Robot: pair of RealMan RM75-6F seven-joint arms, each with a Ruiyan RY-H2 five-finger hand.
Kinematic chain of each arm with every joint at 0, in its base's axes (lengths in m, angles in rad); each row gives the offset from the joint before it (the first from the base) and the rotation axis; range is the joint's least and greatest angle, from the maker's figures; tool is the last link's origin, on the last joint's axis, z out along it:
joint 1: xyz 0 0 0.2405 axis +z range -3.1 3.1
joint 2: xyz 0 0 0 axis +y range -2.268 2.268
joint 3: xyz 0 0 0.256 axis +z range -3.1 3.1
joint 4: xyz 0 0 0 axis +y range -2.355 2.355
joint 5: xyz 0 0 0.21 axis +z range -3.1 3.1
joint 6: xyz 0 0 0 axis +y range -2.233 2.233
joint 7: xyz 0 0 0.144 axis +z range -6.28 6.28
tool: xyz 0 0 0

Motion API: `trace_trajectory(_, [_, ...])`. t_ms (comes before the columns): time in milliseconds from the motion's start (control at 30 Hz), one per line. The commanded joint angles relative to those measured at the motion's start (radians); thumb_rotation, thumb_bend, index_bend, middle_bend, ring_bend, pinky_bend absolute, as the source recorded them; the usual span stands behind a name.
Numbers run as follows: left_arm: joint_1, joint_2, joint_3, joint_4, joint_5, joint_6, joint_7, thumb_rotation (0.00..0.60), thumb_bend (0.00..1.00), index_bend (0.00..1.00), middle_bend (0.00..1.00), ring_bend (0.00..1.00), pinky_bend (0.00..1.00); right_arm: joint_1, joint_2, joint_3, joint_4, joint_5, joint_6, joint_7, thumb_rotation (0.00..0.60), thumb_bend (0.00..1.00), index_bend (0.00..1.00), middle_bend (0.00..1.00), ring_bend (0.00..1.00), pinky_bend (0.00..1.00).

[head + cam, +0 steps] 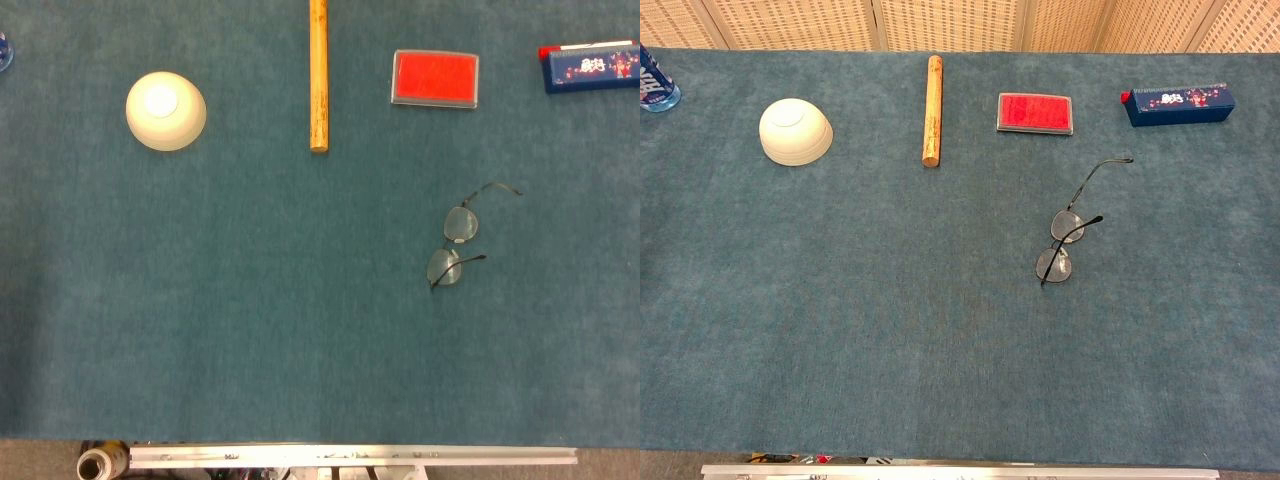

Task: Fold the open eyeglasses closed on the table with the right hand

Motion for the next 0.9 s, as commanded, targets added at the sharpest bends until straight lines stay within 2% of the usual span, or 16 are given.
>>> trace_trajectory(33, [0.003, -0.001, 0.005, -0.003, 0.007, 0.003, 0.001, 0.6, 0.44, 0.41, 0.32, 0.14, 0.28, 0.006, -0.006, -0.004, 0.006, 0.002, -0.015, -0.011, 0.6, 0.0, 0.41, 0.37, 0.28, 0.47])
trace_trajectory(667, [0.0, -0.005, 0.01, -0.002, 0.021, -0.003, -0.003, 0.6, 0.44, 0.41, 0.32, 0.14, 0.28, 0.0, -0.024, -0.006, 0.016, -0.037, 0.034, 0.016, 0.6, 0.0, 0.41, 0.38, 0.28, 0.47])
trace_trajectory(900, [-0.003, -0.009, 0.009, 0.001, 0.012, -0.013, -0.003, 0.6, 0.44, 0.41, 0.33, 0.14, 0.28, 0.009, -0.061, 0.002, 0.052, -0.051, 0.047, 0.026, 0.6, 0.16, 0.41, 0.4, 0.28, 0.47])
